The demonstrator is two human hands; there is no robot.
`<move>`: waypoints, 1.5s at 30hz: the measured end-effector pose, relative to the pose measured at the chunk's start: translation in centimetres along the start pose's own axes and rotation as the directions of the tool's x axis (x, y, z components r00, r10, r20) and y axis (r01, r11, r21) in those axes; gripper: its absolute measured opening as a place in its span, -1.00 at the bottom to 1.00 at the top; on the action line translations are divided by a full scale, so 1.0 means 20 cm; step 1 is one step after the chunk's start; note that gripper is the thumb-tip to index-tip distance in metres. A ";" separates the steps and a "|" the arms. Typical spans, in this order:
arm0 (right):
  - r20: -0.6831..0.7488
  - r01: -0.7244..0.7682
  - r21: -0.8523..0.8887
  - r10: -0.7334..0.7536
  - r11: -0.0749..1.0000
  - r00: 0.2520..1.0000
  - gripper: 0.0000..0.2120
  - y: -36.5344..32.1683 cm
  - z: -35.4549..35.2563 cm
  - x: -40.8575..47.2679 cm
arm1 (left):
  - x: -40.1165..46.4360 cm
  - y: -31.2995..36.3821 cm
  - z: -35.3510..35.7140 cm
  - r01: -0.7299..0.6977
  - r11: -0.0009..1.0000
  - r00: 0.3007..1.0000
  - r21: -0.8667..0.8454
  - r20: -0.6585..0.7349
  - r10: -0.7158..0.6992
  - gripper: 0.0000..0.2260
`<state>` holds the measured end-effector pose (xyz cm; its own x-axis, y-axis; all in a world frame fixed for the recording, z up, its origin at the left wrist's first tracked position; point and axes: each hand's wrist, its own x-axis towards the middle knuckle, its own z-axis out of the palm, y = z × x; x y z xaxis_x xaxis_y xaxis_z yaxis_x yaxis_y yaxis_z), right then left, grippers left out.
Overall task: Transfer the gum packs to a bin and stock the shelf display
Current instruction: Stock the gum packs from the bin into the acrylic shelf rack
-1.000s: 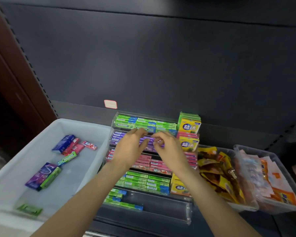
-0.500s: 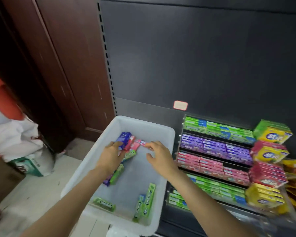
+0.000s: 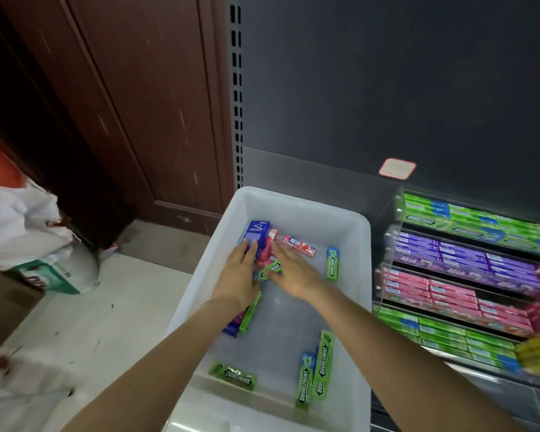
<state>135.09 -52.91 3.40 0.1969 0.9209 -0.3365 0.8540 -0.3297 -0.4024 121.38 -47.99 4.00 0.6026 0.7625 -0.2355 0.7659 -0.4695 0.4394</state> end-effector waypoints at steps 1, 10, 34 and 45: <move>0.005 -0.006 -0.030 0.006 1.000 1.000 -0.32 0.01 0.01 0.01 | 0.01 -0.01 0.01 -0.009 1.000 1.000 0.005 -0.010 0.009 -0.30; -0.083 -0.109 -0.278 0.089 0.954 0.993 -0.46 0.08 -0.04 -0.07 | 0.05 0.02 0.01 -0.056 0.995 0.997 0.086 -0.044 0.059 -0.36; -0.048 -0.186 -0.326 0.180 0.927 0.982 -0.52 0.09 -0.03 -0.16 | 0.08 0.07 0.00 -0.088 0.940 0.992 0.331 -0.060 0.114 -0.38; -0.046 -0.163 -0.278 0.156 0.947 0.987 -0.28 0.13 -0.09 -0.08 | 0.22 0.03 0.03 -0.316 0.873 0.948 0.372 0.101 0.301 -0.38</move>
<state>137.83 -54.87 4.35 0.3501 0.8665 -0.3558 0.9101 -0.4045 -0.0896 124.68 -45.17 2.69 0.8243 0.5372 -0.1788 0.5614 -0.8163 0.1359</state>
